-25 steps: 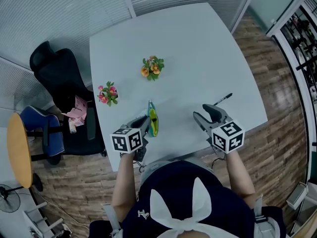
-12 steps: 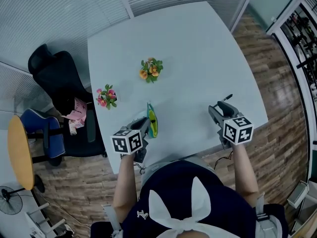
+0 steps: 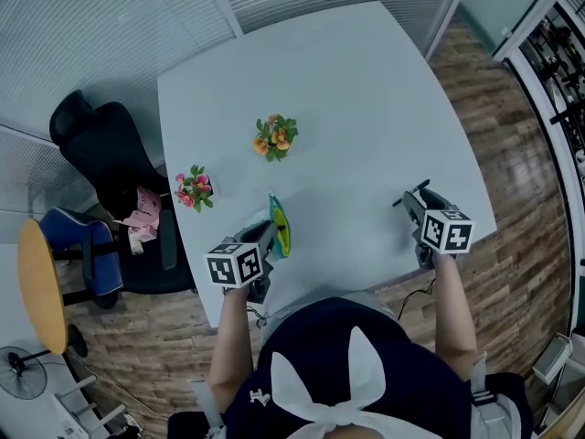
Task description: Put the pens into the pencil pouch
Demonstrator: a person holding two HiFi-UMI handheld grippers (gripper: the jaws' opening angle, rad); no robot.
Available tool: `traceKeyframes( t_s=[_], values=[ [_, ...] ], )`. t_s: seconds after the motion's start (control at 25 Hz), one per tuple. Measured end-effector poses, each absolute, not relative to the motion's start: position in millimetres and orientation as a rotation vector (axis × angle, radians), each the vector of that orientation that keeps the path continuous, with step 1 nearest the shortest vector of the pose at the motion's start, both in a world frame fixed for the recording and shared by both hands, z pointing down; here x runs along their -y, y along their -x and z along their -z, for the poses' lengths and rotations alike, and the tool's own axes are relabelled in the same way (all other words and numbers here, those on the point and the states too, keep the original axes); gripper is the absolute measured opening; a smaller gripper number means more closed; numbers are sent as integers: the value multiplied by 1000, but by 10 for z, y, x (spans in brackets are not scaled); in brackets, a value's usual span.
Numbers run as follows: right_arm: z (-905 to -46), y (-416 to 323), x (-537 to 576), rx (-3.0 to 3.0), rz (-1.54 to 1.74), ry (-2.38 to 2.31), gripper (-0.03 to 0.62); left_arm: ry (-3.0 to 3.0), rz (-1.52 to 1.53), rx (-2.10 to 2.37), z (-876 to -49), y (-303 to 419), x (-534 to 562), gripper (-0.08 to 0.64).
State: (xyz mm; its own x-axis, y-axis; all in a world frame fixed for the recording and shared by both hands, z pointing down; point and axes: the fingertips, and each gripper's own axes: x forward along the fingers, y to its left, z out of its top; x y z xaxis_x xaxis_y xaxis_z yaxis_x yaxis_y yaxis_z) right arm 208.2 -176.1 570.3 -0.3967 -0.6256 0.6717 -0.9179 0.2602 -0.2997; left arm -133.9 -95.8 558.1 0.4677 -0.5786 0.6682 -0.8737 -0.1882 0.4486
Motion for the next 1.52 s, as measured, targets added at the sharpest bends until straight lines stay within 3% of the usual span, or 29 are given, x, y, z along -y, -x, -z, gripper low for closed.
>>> traceKeyframes(
  t_s=[0.72,1.2,1.52],
  values=[
    [-6481,-2904,2146,1718,-1302,-1713,189,-1814,-449,1238,-5731,1386,1134,46],
    [-6852,-3043,2184,1490,-1565,-1837,181,-1800,-502,1232,-5825,1340,1172,46],
    [-6896,-3060,2207,1397,-1453,-1878,137,-1793,-490,1238,-5839,1354,1189,46]
  ],
)
